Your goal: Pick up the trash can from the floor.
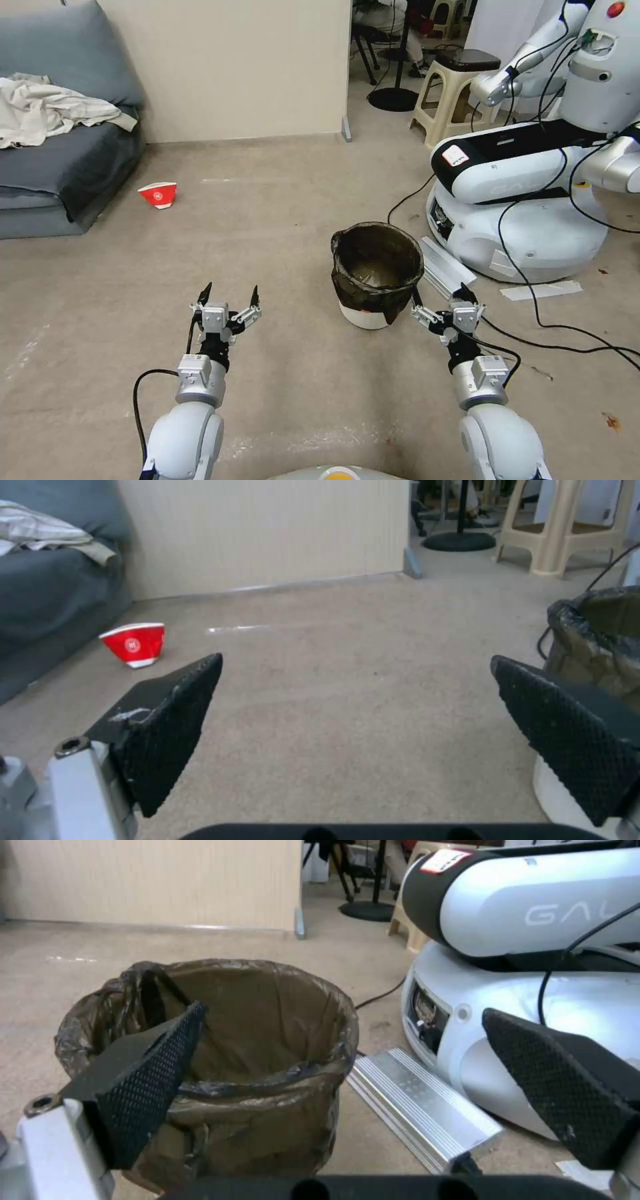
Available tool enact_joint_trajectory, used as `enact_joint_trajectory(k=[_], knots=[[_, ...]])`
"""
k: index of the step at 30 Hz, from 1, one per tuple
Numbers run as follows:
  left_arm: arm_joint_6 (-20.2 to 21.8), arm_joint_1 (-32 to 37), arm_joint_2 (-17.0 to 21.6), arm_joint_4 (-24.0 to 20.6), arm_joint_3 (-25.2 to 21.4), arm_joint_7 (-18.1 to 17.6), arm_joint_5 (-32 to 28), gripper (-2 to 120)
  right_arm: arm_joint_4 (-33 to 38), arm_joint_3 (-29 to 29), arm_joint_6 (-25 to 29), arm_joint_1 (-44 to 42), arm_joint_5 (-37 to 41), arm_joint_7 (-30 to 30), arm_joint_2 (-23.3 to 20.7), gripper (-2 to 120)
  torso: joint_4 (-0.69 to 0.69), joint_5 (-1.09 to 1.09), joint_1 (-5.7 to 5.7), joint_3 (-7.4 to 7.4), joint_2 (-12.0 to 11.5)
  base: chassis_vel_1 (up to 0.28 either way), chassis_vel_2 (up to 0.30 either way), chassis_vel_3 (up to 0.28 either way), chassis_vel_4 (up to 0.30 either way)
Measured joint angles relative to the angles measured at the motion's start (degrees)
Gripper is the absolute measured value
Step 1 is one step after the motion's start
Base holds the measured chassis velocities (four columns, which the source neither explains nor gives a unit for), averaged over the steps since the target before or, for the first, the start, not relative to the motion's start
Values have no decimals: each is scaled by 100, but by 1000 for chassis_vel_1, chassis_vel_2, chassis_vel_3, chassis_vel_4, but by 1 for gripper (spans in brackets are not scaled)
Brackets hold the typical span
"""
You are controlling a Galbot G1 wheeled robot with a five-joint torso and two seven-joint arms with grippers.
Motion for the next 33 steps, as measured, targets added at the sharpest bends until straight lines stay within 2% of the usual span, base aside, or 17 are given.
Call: enact_joint_trajectory(k=[19, 24, 25, 26, 30, 31, 33], knots=[[20, 12, -1, -37, -3, 2, -9, 100, 74, 21, -29, -43, 27, -6, 12, 100, 1, 1, 0, 0, 0, 0, 0, 0, 0], [449, 248, -55, -622, -125, 59, -274, 100, 769, 218, -275, -362, 268, -69, 124, 100, -1, 1, 0, 0, 0, 0, 0, 0, 0], [690, 377, -88, -938, -192, 94, -423, 100, 1096, 312, -389, -511, 382, -96, 173, 100, 0, 0, 0, 0, 0, 0, 0, 0, 0], [690, 377, -88, -938, -192, 94, -423, 100, 1096, 312, -389, -511, 382, -96, 173, 100, 0, 0, 0, 0, 0, 0, 0, 0, 0], [1328, 726, -174, -1791, -379, 192, -822, 100, 1949, 552, -704, -909, 680, -175, 312, 100, 0, 0, 0, 0, 0, 0, 0, 0, 0], [1328, 726, -174, -1791, -379, 192, -822, 100, 1949, 552, -704, -909, 680, -175, 312, 100, 0, 0, 0, 0, 0, 0, 0, 0, 0], [1286, 921, -137, -2025, -470, 209, -932, 100, 2112, 617, -375, -1045, 883, -322, 348, 100, 0, 1, -1, -1, 0, 0, 0, 0, 0]])
